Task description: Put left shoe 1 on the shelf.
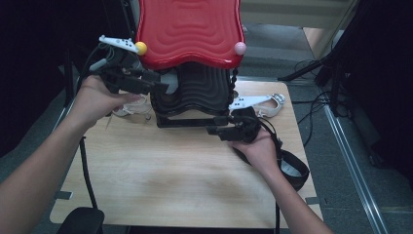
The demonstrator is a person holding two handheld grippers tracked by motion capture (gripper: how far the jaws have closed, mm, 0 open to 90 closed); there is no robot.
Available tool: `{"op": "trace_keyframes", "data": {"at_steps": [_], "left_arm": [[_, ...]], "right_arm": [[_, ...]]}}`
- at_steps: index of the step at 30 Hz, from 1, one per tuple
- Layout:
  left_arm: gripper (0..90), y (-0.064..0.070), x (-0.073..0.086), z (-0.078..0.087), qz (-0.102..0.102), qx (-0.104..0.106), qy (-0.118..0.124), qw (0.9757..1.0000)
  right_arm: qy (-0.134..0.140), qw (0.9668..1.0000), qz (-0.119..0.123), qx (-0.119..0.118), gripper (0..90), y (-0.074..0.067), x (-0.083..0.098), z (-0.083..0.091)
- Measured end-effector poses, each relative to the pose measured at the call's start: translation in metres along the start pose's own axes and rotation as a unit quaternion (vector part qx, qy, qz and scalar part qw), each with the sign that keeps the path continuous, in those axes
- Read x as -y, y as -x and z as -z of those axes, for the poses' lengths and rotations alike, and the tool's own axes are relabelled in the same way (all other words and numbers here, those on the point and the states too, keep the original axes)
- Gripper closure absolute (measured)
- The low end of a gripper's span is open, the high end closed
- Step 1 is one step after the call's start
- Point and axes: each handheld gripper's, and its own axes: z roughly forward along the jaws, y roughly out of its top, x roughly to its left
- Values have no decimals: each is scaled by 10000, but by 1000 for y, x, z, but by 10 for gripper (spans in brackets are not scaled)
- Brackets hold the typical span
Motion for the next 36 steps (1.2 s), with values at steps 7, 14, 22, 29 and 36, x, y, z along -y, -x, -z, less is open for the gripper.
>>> {"op": "trace_keyframes", "data": {"at_steps": [7, 14, 22, 29, 36], "left_arm": [[398, 3, 34, -8, 111, 60, -35, 9999], [402, 4, 61, -27, 218, 229, -98, 9995], [406, 9, 86, -50, 272, 301, -200, 9990], [410, 15, 109, -66, 295, 304, -290, 9987], [412, 18, 137, -79, 414, 350, -387, 9978]], "right_arm": [[-16, 9998, -197, 56, 518, 5, 22, 20], [-85, 9994, -322, 123, 516, 11, 45, 31], [-169, 9988, -455, 95, 511, 11, 65, 30], [-281, 9985, -472, 61, 511, 9, 83, 28], [-373, 9981, -487, 80, 506, 13, 98, 32]]}}
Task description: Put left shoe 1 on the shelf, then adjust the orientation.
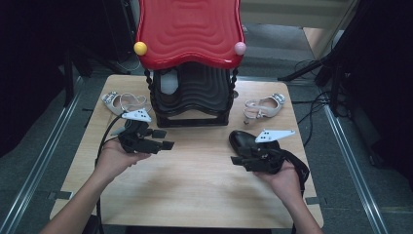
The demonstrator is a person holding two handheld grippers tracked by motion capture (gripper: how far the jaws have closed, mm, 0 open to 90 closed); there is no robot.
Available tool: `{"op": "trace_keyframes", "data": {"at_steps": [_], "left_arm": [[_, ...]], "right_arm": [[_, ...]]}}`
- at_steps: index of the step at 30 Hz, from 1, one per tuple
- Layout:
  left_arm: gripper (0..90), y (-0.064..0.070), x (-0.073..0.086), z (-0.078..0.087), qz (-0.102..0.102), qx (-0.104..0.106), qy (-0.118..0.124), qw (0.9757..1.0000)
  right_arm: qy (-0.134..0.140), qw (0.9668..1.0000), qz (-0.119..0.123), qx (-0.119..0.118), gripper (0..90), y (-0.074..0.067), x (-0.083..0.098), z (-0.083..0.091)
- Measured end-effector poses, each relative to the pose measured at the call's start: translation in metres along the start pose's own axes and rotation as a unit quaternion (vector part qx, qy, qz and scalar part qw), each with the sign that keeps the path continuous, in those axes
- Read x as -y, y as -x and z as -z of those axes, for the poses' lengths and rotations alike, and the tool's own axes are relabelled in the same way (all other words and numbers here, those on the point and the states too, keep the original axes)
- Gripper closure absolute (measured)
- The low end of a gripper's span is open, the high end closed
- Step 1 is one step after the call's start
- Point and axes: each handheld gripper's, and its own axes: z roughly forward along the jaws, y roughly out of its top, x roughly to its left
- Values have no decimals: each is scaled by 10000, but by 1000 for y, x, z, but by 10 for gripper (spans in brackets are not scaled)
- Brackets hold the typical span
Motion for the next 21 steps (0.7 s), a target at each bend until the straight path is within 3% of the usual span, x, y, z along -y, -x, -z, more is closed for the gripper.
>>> {"op": "trace_keyframes", "data": {"at_steps": [12, 21], "left_arm": [[414, 1, 26, -8, 114, -33, -19, 9999], [415, 1, 29, -9, 123, -11, -69, 9999]], "right_arm": [[23, 9998, -155, 105, 514, 12, 9, 11], [-3, 9989, -279, 365, 527, 25, 19, 31]]}}
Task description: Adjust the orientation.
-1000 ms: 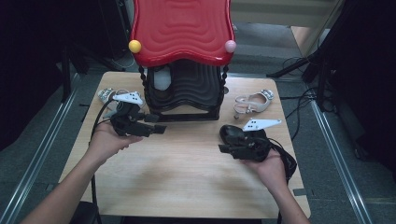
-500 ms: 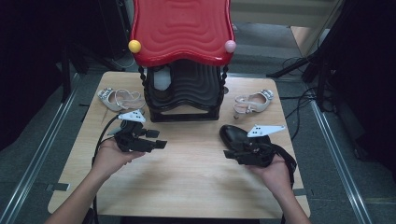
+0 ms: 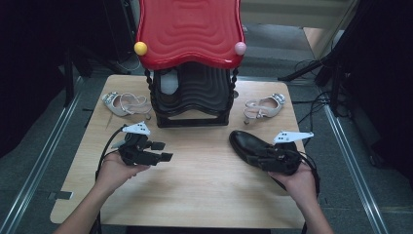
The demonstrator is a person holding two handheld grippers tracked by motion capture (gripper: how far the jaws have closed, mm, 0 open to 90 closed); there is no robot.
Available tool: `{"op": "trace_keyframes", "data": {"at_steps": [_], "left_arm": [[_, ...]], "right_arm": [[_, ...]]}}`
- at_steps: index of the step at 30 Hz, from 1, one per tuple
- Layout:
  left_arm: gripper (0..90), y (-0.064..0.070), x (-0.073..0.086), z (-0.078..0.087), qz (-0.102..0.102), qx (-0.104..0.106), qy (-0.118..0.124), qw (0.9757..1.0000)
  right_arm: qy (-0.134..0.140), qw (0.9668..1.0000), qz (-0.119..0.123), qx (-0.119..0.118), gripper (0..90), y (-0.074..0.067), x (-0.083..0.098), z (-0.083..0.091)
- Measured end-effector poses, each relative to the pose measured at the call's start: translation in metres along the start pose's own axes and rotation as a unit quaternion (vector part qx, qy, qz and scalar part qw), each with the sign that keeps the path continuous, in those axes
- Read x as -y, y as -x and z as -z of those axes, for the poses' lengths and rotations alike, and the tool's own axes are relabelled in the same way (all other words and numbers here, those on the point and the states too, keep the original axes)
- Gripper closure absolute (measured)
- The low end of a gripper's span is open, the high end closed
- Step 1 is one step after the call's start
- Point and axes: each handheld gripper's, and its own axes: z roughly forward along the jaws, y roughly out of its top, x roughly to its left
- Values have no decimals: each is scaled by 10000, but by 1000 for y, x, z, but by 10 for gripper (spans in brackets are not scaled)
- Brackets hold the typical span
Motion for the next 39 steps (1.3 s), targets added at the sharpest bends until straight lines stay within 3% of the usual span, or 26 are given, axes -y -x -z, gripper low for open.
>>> {"op": "trace_keyframes", "data": {"at_steps": [11, 16, 19, 28, 34, 37, 39], "left_arm": [[415, 1, 0, 0, -6, 20, 28, 10000], [415, 1, 0, 0, 9, 18, 43, 10000], [416, 0, 0, 0, 22, 9, 44, 10000], [415, 0, 0, -2, 47, 49, 1, 10000], [415, -2, 1, -3, 126, 34, 9, 9999], [416, -1, 1, -4, 82, 36, -8, 10000], [416, -2, 1, -5, 87, 41, -22, 10000]], "right_arm": [[-52, 9990, -244, 368, 537, 16, 17, 33], [90, 9985, -408, 366, 547, 20, 26, 48], [-33, 9973, -497, 538, 558, 22, 36, 55], [-184, 9947, -862, 532, 617, 29, 43, 55], [-398, 9936, -862, 606, 601, 29, 52, 45], [-453, 9926, -774, 817, 613, 27, 48, 42], [-519, 9903, -882, 941, 624, 28, 42, 41]]}}
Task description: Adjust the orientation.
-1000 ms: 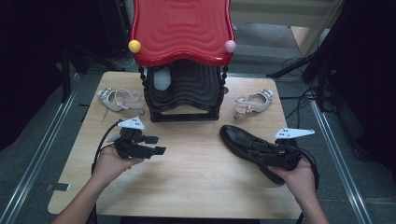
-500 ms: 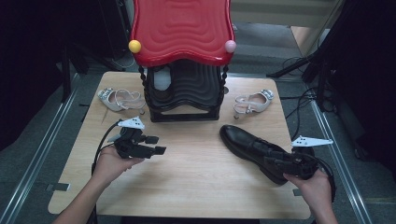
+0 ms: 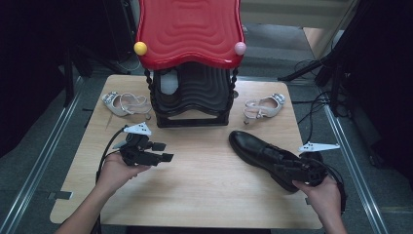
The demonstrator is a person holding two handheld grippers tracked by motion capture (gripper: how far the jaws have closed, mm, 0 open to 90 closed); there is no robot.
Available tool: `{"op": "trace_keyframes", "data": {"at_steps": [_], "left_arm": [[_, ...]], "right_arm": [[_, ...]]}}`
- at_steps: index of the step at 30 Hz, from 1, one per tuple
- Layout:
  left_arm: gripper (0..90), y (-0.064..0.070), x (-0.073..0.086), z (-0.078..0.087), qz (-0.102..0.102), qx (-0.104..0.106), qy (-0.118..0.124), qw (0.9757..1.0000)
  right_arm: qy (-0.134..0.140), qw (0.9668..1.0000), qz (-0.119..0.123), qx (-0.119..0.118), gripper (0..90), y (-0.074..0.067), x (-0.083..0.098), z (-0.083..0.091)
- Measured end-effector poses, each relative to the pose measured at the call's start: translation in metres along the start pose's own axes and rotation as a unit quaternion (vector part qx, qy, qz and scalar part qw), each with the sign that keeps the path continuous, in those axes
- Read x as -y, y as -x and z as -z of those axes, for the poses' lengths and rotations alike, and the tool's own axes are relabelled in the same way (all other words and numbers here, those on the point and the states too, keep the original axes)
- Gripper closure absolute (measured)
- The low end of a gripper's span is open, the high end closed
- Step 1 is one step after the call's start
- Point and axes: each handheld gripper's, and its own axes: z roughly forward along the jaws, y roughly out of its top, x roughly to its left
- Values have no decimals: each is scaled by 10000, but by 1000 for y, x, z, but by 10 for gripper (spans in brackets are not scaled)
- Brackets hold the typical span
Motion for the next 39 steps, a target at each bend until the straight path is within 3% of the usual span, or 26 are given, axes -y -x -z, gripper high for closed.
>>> {"op": "trace_keyframes", "data": {"at_steps": [3, 6, 8, 10, 14, 19, 24, 26, 28, 32, 33, 39], "left_arm": [[416, 0, 0, -1, 25, 4, 16, 10000], [417, 0, 0, -1, 30, 17, -6, 10000], [416, 0, 0, -1, 24, 12, -9, 10000], [416, -1, 1, 0, 7, -8, -33, 10000], [416, -3, 1, 0, 64, 3, 9, 10000], [451, -2, 2, 0, -17, -59, 27, 10000], [456, -2, 2, 0, 31, -83, 46, 10000], [457, -2, 3, 0, 44, -113, 47, 9999], [495, -2, 3, 1, -3, -97, 46, 9999], [554, -3, 4, 1, 107, -171, -13, 9998], [588, -4, 5, 2, 114, -125, 11, 9999], [601, -4, 6, 3, 98, -54, 20, 9999]], "right_arm": [[95, 9999, 83, -117, 627, -3, -3, -1], [-50, 9998, 162, -97, 616, -8, -8, -14], [-163, 9998, 113, -76, 678, -7, -11, -25], [-217, 9993, -65, -292, 759, -6, -16, -35], [-175, 9984, -143, -519, 817, -3, -18, -35], [-155, 9986, -92, -490, 818, -9, -22, -33], [-78, 9975, 109, -696, 816, -33, -37, -33], [-89, 9972, 120, -735, 816, -37, -40, -34], [-140, 9956, 304, -874, 813, -53, -51, -43], [-183, 9939, 454, -986, 810, -66, -61, -53], [-198, 9925, 546, -1079, 808, -76, -69, -62], [-257, 9894, 730, -1231, 807, -100, -88, -84]]}}
